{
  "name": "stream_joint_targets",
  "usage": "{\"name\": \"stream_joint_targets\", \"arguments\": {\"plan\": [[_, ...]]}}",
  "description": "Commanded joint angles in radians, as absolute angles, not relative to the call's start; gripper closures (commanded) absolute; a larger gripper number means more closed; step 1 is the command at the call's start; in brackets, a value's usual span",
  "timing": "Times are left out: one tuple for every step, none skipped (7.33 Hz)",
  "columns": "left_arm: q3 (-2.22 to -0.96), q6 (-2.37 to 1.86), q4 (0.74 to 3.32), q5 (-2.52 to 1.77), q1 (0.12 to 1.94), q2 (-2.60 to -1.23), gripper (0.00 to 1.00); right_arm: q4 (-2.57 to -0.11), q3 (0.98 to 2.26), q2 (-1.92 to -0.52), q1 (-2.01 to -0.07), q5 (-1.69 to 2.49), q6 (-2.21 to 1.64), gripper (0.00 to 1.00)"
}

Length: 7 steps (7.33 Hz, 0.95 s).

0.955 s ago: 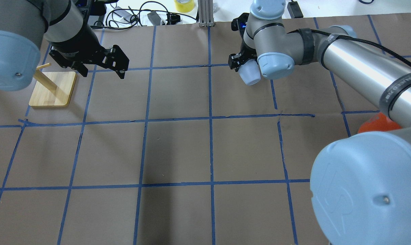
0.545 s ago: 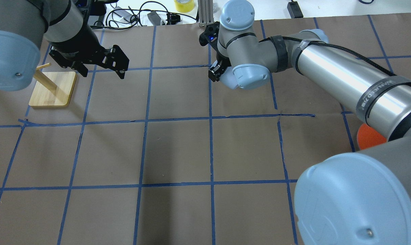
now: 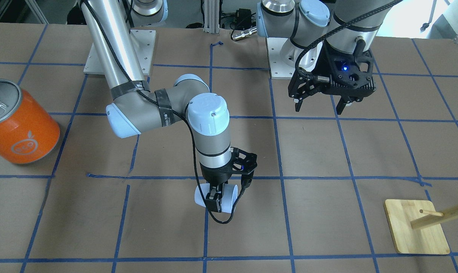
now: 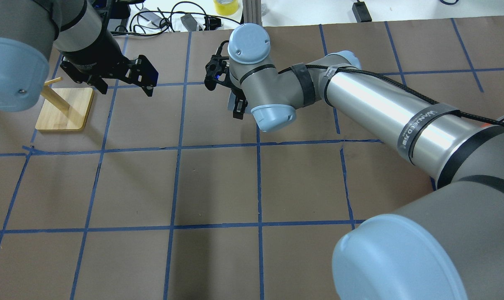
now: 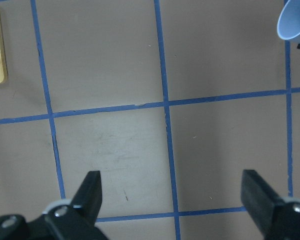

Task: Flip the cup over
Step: 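Carry the cup with the right gripper toward the left gripper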

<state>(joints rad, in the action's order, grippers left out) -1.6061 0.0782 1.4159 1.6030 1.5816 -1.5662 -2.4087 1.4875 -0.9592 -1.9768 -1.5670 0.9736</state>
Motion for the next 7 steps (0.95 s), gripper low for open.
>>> {"name": "stream_joint_targets", "arguments": {"plan": [[-1.606,0.078,1.417,1.603,1.582,-1.566,0.0,-2.506,1.486,-0.914,-2.023,-1.566,1.209,0.73],[-1.606,0.078,1.416,1.603,1.582,-1.566,0.0,-2.502,1.488,-0.908,-2.026,-1.566,1.212,0.72],[-1.606,0.078,1.416,1.603,1.582,-1.566,0.0,-2.5,1.494,-0.908,-2.029,-1.566,1.204,0.72],[-1.606,0.078,1.416,1.603,1.582,-1.566,0.0,-2.499,1.503,-0.908,-2.032,-1.569,1.187,0.69],[-1.606,0.078,1.416,1.603,1.582,-1.566,0.0,-2.458,1.505,-0.908,-2.033,-1.569,1.111,0.68],[-1.606,0.078,1.416,1.603,1.582,-1.566,0.0,-2.444,1.505,-0.91,-2.034,-1.568,1.085,0.67],[-1.606,0.078,1.417,1.603,1.583,-1.566,0.0,-2.444,1.505,-0.91,-2.046,-1.569,1.085,0.66]]}}
